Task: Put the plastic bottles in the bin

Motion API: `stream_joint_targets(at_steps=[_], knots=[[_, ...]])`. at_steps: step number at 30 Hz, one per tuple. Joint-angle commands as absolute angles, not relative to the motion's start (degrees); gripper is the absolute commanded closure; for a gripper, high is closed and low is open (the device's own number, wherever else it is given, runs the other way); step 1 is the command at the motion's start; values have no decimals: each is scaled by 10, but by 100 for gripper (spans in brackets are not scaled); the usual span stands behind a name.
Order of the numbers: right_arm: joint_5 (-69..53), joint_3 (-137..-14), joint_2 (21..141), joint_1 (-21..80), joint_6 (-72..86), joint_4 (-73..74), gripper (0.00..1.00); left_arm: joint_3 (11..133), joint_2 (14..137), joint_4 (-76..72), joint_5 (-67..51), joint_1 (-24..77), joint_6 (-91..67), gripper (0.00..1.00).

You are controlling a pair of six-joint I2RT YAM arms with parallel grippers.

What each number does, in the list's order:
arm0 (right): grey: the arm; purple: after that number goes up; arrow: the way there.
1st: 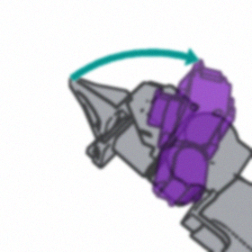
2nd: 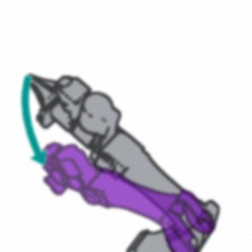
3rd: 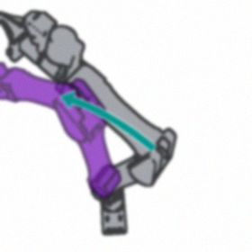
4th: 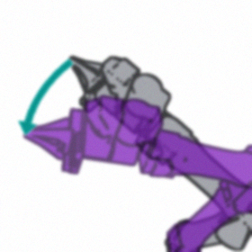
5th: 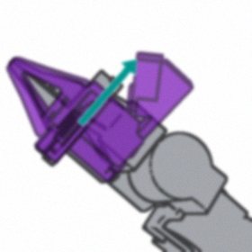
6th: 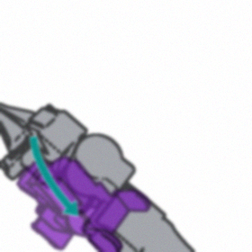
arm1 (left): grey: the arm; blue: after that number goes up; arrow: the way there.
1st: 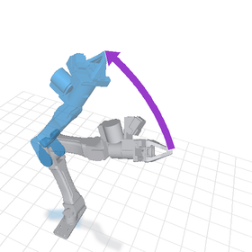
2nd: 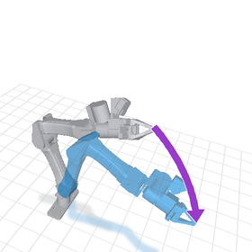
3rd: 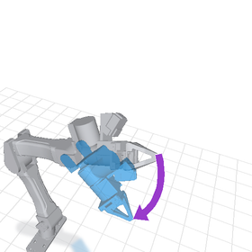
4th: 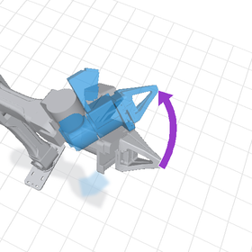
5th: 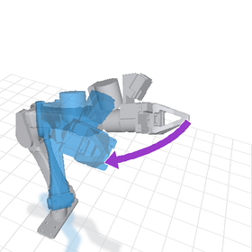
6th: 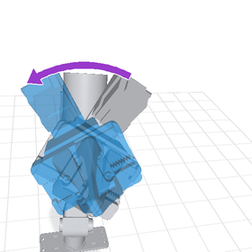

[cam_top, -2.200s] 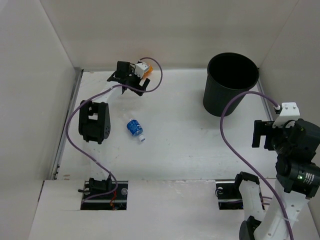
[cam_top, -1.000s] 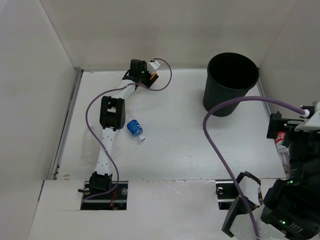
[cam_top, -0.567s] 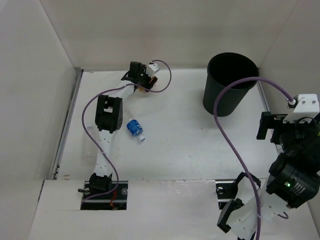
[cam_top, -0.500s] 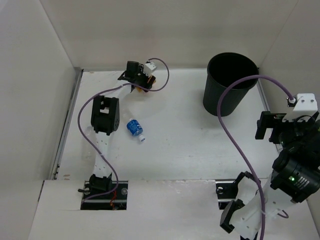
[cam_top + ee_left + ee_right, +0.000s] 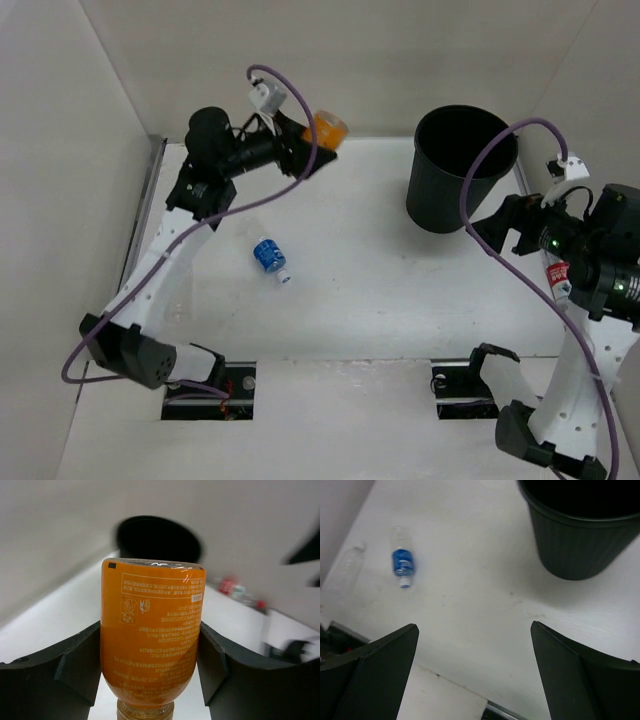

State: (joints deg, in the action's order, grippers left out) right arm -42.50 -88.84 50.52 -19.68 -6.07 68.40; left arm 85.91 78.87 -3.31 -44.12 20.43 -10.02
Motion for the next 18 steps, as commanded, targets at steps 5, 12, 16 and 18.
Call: stream_joint_targets(at_steps=[5, 12, 16, 18], knots=[[-565, -887, 534, -97, 25, 553, 0, 787, 751, -108, -490, 372, -276, 80], [-621, -898, 549, -52, 104, 463, 0, 821, 795, -118, -458, 449, -282, 80], [-642, -889, 558, -32, 156, 389, 0, 872, 835, -114, -461, 485, -282, 80], [-650, -893, 569, -24, 172, 374, 0, 897, 854, -118, -461, 501, -283, 80]])
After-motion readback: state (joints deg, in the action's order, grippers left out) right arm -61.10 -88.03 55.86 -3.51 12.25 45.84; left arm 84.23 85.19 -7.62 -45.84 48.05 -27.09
